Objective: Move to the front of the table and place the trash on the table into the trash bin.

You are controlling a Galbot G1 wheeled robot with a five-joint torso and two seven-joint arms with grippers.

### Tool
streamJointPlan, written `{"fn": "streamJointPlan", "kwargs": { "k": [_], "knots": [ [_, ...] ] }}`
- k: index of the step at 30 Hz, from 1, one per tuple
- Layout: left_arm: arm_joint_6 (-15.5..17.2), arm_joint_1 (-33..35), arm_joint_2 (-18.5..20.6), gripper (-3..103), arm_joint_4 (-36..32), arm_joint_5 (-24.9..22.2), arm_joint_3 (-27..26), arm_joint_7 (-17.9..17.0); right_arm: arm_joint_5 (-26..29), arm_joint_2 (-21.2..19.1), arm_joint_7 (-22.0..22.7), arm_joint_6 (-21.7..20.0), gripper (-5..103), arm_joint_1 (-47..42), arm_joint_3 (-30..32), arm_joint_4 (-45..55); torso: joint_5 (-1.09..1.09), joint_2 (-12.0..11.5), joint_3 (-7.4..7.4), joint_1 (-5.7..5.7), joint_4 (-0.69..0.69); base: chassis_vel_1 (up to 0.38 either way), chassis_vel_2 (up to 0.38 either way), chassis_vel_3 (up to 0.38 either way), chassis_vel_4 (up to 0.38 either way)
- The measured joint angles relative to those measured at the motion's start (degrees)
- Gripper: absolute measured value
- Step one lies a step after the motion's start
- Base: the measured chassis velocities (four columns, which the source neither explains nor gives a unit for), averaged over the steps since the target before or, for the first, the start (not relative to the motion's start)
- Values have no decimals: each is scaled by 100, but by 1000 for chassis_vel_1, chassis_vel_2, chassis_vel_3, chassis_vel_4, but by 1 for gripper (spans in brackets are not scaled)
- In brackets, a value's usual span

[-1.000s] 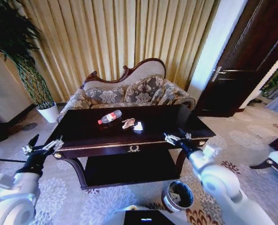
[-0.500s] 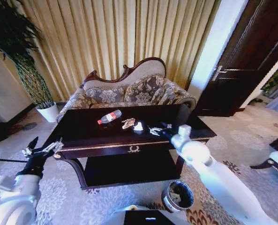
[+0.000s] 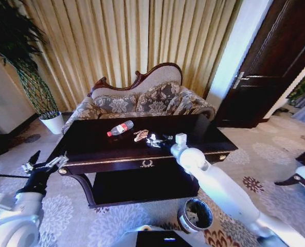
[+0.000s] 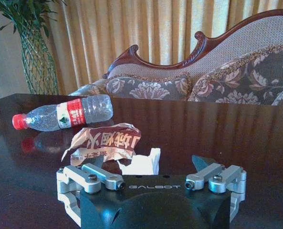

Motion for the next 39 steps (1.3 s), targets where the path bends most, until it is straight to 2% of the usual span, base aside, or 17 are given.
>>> {"fn": "streamJointPlan", "kwargs": {
  "k": [12, 14, 15, 16, 18, 19, 23, 25, 27, 28, 32, 35, 37, 38, 39],
  "knots": [
    [-18, -74, -97, 100, 0, 6, 41, -16, -113, 59, 157, -79, 101, -13, -183, -171, 0, 0, 0, 0, -1, 0, 0, 0, 0],
    [-19, -77, -111, 100, 0, 6, 42, -16, -125, 69, 158, -97, 97, -23, -189, -174, 1, 0, 0, 0, 0, 0, 0, 0, 0],
    [-20, -77, -128, 100, 0, 6, 42, -16, -146, 80, 159, -108, 93, -30, -200, -178, 1, 0, 0, 0, 0, 0, 0, 0, 0],
    [-25, -76, -138, 100, 0, 6, 40, -16, -157, 89, 159, -113, 93, -33, -208, -181, 0, 0, -1, 0, 0, 0, 0, 0, 0],
    [-44, -71, -141, 100, 0, 6, 26, -14, -176, 117, 159, -115, 82, -32, -223, -194, 1, 0, 0, 0, 0, 0, 0, 0, 0],
    [-44, -71, -141, 100, 0, 6, 26, -14, -176, 117, 159, -115, 82, -32, -223, -194, 1, 0, 0, 0, 0, 0, 0, 0, 0],
    [-96, -74, -133, 100, 0, 6, 16, -11, -265, 175, 163, -98, 60, -32, -240, -227, 0, 1, -1, 0, 0, 0, 0, 0, 0],
    [-107, -68, -126, 100, 0, 6, 17, -9, -278, 188, 165, -92, 60, -50, -232, -230, 1, 0, 0, 0, 0, 0, 0, 0, 0],
    [-119, -62, -109, 100, 0, 6, 10, -7, -287, 194, 165, -77, 49, -84, -206, -231, 0, 0, -1, 0, 0, 0, 0, 0, 0],
    [-119, -62, -109, 100, 0, 6, 10, -7, -287, 194, 165, -77, 49, -84, -206, -231, 0, 0, -1, 0, 0, 0, 0, 0, 0],
    [-133, -56, -111, 100, 0, 5, -20, -6, -289, 174, 165, -53, 28, -144, -166, -184, 1, 1, 0, 0, 0, 0, 0, 0, 0],
    [-138, -53, -119, 100, 0, 5, -14, -6, -289, 162, 164, -46, 22, -153, -151, -162, 0, 1, -1, 0, 0, 0, 0, 0, 0],
    [-141, -54, -119, 100, 0, 5, -11, -5, -287, 154, 161, -37, 12, -161, -136, -150, 1, 0, -1, 0, 0, 0, 0, 0, 0],
    [-141, -54, -119, 100, 0, 5, -11, -5, -287, 154, 161, -37, 12, -161, -136, -150, 1, 0, -1, 0, 0, 0, 0, 0, 0],
    [-146, -54, -119, 100, 0, 5, -11, -4, -285, 149, 159, -31, 6, -171, -124, -143, 1, 1, -1, 0, 0, 0, 0, 0, 0]
  ]
}}
